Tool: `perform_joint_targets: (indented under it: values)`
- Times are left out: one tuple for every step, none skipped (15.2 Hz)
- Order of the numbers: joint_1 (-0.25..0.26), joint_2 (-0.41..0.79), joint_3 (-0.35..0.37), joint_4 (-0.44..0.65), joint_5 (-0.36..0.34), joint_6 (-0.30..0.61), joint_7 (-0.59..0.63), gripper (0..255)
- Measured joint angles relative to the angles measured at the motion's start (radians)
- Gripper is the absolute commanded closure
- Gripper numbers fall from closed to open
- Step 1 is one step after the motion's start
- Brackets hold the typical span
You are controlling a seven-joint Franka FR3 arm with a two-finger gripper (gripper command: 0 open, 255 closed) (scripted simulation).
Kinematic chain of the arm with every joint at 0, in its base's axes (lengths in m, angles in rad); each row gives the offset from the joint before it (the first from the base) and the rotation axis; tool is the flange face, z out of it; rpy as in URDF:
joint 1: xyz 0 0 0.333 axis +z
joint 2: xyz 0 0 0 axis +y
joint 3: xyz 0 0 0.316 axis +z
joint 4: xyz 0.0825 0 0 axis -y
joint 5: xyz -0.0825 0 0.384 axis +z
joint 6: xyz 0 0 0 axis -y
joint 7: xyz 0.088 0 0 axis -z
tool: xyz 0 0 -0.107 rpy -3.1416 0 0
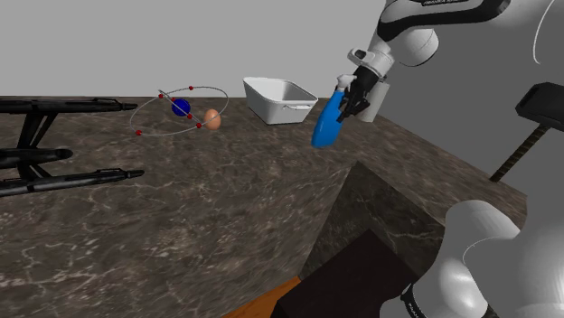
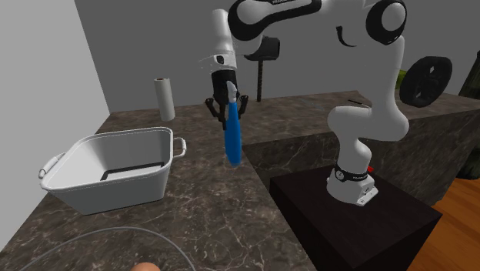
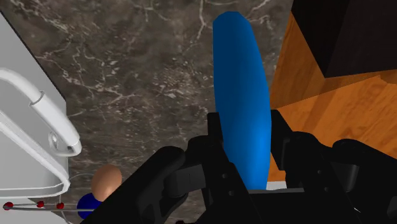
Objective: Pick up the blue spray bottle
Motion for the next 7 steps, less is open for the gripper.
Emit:
perform_joint_targets:
  values:
    - [0.000, 0.001, -0.001, 0.012, 0.000, -0.011, 0.003, 255]
    - [0.000, -0.005, 0.004, 0.023, -0.005, -0.023, 0.013, 255]
    - [-0.001, -0.004, 0.002, 0.036, -0.005, -0.036, 0.013, 255]
    - [-0.002, -0.013, 0.008, 0.045, -0.011, -0.047, 0.025, 255]
    - [0.000, -0.006, 0.004, 0.063, -0.007, -0.061, 0.025, 255]
    - [0.001, -0.003, 0.002, 0.079, -0.005, -0.076, 0.027, 255]
    - [0.002, -0.004, 0.004, 0.086, -0.006, -0.082, 0.032, 255]
